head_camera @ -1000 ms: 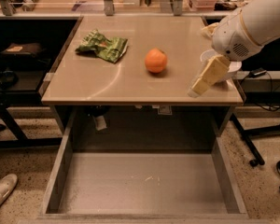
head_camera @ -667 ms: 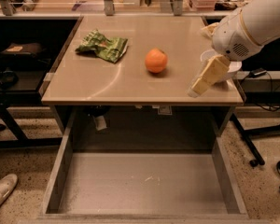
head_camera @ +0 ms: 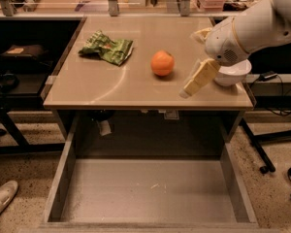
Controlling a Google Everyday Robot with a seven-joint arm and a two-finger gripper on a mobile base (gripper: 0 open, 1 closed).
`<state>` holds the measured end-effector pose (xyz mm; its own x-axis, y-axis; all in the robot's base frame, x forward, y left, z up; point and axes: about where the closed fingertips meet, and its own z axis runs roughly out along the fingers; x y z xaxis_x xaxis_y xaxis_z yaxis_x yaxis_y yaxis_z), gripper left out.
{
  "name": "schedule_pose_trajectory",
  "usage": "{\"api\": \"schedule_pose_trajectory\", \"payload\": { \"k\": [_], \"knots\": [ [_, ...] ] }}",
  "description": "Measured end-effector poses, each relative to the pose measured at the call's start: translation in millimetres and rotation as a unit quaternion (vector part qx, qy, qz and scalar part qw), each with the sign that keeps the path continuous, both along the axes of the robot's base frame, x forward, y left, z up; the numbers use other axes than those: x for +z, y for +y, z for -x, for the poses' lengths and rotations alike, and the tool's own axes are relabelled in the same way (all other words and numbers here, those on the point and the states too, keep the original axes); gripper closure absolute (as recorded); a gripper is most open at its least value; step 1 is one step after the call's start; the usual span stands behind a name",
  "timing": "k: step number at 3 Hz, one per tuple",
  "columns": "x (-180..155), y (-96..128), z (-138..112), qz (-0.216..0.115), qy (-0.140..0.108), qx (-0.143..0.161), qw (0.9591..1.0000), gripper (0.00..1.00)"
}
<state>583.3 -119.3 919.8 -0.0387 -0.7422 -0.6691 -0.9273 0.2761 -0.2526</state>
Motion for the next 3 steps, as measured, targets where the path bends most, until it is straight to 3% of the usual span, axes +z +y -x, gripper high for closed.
{"api": "schedule_pose_trajectory", "payload": {
  "k": [1,3],
  "knots": [
    [-16.1,22.2,-39.6,-0.055,-0.013,-0.001,0.9984,0.0],
    [-59.1,50.8,-113.8,-0.125,0.017,-0.038,0.9913,0.0]
  ]
}}
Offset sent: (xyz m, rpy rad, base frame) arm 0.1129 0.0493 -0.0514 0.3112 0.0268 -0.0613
